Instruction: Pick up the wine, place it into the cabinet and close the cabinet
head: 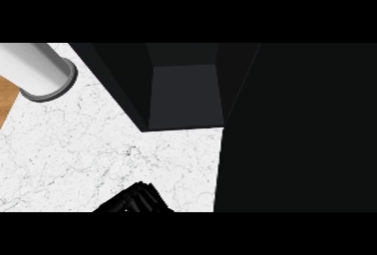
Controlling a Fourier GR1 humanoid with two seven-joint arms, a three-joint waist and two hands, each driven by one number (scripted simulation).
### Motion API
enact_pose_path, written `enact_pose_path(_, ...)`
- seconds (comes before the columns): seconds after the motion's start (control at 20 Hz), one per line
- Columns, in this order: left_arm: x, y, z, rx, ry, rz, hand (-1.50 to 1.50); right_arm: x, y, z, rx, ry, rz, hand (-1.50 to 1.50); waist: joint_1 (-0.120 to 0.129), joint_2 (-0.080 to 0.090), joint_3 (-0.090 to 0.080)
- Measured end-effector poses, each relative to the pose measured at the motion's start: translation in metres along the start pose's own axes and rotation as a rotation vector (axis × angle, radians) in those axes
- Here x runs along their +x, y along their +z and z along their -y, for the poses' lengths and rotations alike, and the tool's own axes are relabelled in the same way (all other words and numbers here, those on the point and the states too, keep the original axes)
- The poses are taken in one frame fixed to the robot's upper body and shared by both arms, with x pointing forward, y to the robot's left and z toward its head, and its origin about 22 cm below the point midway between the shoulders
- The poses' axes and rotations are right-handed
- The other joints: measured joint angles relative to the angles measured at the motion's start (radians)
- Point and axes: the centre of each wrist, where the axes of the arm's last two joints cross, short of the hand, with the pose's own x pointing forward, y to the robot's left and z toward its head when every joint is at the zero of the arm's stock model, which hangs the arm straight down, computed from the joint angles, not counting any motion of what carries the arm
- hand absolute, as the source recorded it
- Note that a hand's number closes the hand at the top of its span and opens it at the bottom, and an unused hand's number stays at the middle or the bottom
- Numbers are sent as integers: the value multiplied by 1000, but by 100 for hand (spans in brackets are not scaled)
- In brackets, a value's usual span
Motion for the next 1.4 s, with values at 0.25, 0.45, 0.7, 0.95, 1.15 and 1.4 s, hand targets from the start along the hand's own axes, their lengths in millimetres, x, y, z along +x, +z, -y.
enact_pose_path(0.25,3,-15,10,-11,16,3,150,2,1,3,-4,18,-4,-150,-5,2,2)
enact_pose_path(0.45,3,-27,22,-15,29,-13,150,2,2,5,-3,28,-6,-150,-10,5,3)
enact_pose_path(0.7,-4,-44,34,1,5,-22,150,6,-1,12,-14,52,0,-150,-11,8,3)
enact_pose_path(0.95,-19,-59,45,16,-57,-5,150,8,-2,18,-10,69,2,-150,-12,8,5)
enact_pose_path(1.15,-33,-68,50,35,-111,-5,150,8,-1,20,-8,69,10,-150,-14,10,5)
enact_pose_path(1.4,-49,-73,54,47,-166,-18,150,8,0,22,-8,71,10,-150,-14,11,5)
